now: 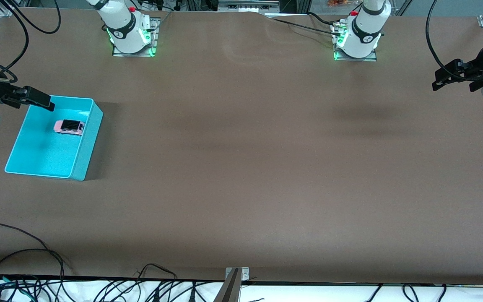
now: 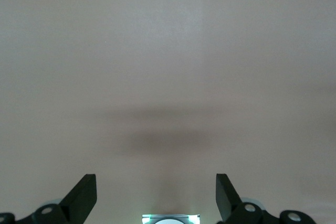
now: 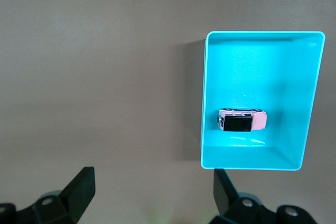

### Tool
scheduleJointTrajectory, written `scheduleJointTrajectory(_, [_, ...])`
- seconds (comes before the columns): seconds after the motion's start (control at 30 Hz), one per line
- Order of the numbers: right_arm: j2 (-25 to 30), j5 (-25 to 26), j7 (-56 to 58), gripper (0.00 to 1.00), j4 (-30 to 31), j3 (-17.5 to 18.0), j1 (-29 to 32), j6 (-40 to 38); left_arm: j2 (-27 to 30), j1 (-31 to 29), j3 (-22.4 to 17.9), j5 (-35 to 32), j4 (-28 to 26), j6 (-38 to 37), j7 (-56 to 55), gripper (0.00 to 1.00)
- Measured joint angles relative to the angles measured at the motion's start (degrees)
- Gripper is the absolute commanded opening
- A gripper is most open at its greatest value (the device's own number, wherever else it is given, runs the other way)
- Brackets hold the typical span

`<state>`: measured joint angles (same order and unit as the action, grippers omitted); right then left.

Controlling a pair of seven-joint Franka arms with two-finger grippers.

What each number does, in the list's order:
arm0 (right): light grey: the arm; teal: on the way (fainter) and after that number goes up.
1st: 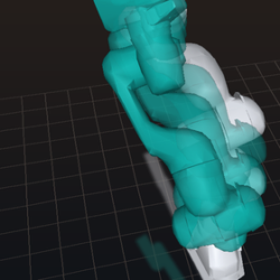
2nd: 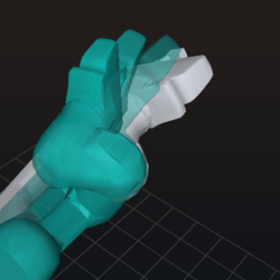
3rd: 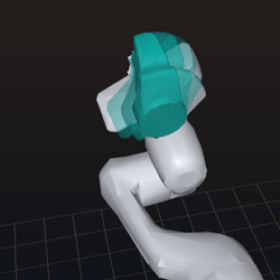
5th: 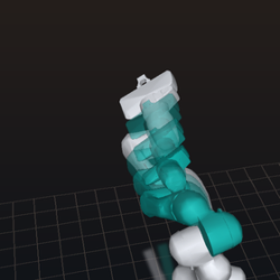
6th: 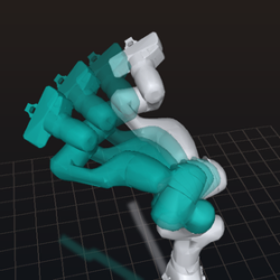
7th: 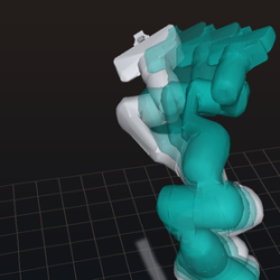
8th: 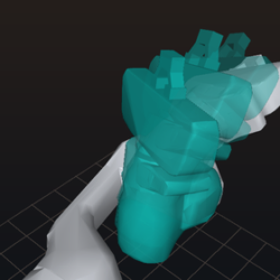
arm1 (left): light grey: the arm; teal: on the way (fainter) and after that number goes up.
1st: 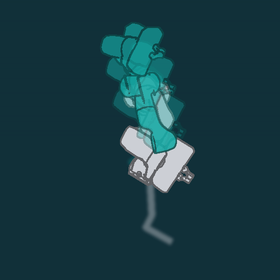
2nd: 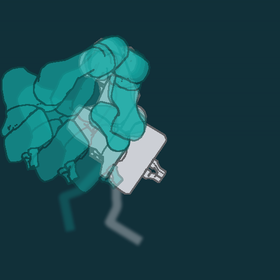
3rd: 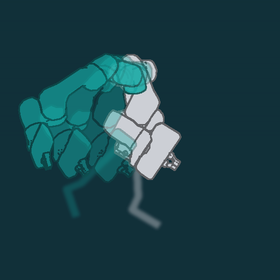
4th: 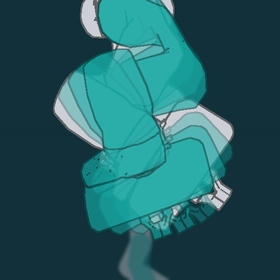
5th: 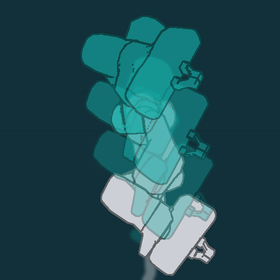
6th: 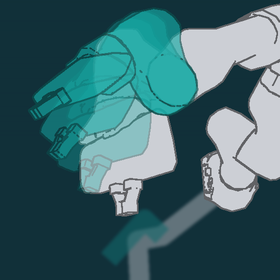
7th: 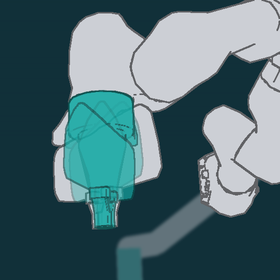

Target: Wind and store pink jeep toy

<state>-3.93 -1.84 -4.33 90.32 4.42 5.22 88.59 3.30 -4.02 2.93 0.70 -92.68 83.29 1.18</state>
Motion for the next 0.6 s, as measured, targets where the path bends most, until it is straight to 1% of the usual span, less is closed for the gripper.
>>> scheduleJointTrajectory(0.6, [-0.01, 0.63, 0.00, 1.00, 0.00, 0.01, 0.24, 0.09, -0.05, 0.00, 0.00, 0.00, 0.00, 0.00, 0.00, 1.00])
